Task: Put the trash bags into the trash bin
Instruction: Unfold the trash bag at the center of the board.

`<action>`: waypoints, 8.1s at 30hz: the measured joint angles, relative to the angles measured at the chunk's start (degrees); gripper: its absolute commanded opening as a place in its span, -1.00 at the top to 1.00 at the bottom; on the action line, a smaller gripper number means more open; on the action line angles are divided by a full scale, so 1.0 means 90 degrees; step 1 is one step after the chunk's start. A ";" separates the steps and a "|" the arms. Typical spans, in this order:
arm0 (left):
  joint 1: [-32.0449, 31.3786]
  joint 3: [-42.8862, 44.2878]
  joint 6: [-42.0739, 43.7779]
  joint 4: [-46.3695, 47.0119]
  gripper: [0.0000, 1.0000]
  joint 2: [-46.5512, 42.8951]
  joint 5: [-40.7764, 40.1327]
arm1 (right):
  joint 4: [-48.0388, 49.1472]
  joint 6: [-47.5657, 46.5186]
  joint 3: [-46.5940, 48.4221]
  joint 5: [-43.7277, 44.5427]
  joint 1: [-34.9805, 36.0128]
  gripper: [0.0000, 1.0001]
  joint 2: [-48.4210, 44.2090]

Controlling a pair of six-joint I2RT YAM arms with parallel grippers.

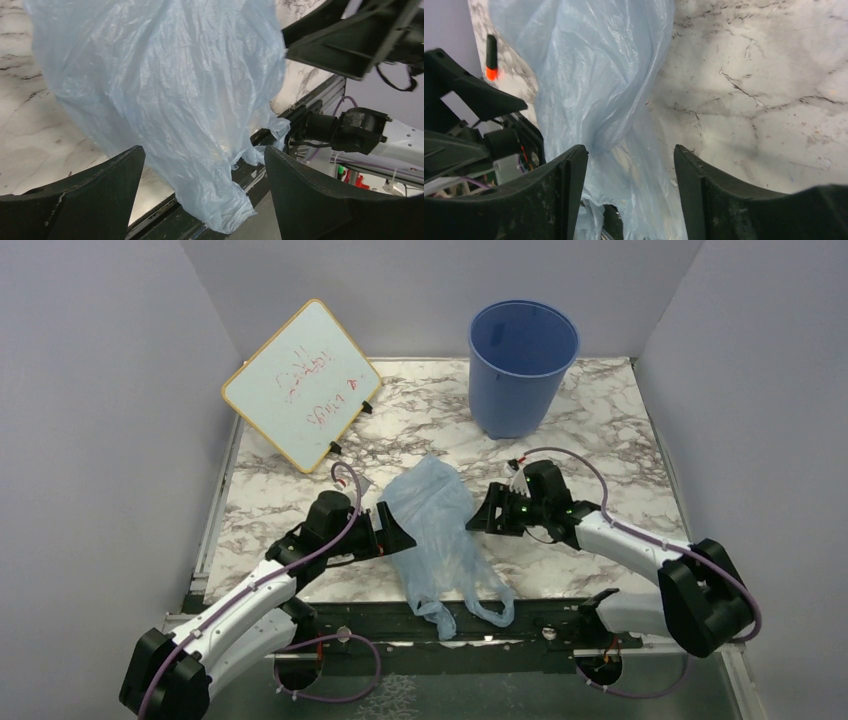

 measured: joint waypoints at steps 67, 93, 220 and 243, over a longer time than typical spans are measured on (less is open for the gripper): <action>-0.0041 -0.1209 -0.0721 0.2965 -0.11 0.0835 0.0466 | 0.1333 0.1557 -0.1137 0.1107 0.0525 0.99 -0.0709; -0.0257 0.2210 0.1855 -0.1358 1.00 0.0719 -0.0602 | -0.1496 -0.0238 0.1027 0.3092 0.0525 0.99 -0.1107; -0.1168 0.2047 0.2120 -0.0316 0.61 0.1396 -0.0389 | 0.2465 -0.0585 0.0187 -0.2482 -0.1081 0.99 0.2057; -0.0707 0.1389 0.1394 -0.1054 -0.98 0.0345 -0.2385 | 0.1246 0.0211 0.1061 0.0777 -0.1224 0.52 0.0333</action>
